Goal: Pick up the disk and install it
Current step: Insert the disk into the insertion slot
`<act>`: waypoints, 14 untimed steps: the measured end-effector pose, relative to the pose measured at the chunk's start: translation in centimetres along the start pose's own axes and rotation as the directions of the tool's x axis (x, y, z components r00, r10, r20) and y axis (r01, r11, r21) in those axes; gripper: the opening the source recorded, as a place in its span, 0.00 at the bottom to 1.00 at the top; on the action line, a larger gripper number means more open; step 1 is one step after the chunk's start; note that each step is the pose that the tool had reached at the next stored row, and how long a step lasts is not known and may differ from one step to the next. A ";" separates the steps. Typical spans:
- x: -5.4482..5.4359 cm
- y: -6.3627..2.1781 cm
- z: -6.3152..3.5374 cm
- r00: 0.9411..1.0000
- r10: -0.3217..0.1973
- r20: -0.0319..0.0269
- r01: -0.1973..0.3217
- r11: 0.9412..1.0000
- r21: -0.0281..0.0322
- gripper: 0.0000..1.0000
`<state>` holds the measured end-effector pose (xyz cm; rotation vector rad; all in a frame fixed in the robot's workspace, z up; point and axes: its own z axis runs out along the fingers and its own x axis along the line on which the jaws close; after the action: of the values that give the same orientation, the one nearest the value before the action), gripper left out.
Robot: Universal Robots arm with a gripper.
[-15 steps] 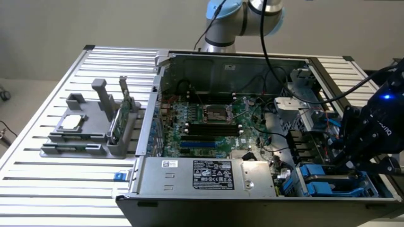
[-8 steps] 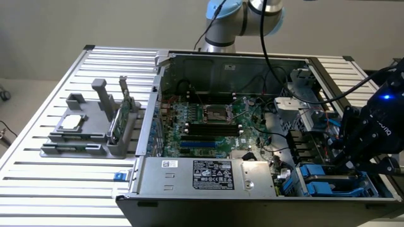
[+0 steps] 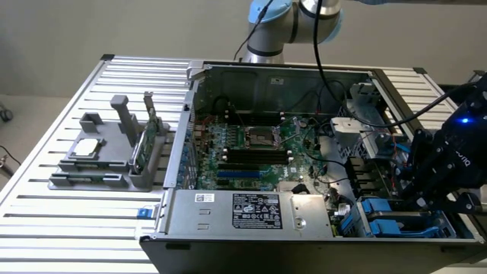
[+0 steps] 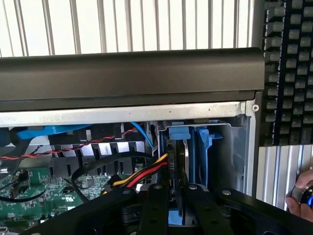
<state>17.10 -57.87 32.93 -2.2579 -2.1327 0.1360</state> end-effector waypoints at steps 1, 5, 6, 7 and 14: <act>0.0 -0.01 -0.07 1.000 0.000 0.001 0.000 1.000 0.000 0.24; -0.1 -0.08 -0.84 1.000 0.000 0.001 0.000 1.000 0.001 0.31; -0.1 -0.11 -1.16 1.000 0.000 0.001 0.000 1.000 0.001 0.31; -0.1 -0.14 -1.50 1.000 0.000 0.001 0.000 1.000 0.001 0.31; -0.2 -0.45 -3.70 1.000 0.000 0.001 0.000 1.000 0.001 0.31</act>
<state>16.96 -57.89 36.66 -2.2581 -2.1326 0.1377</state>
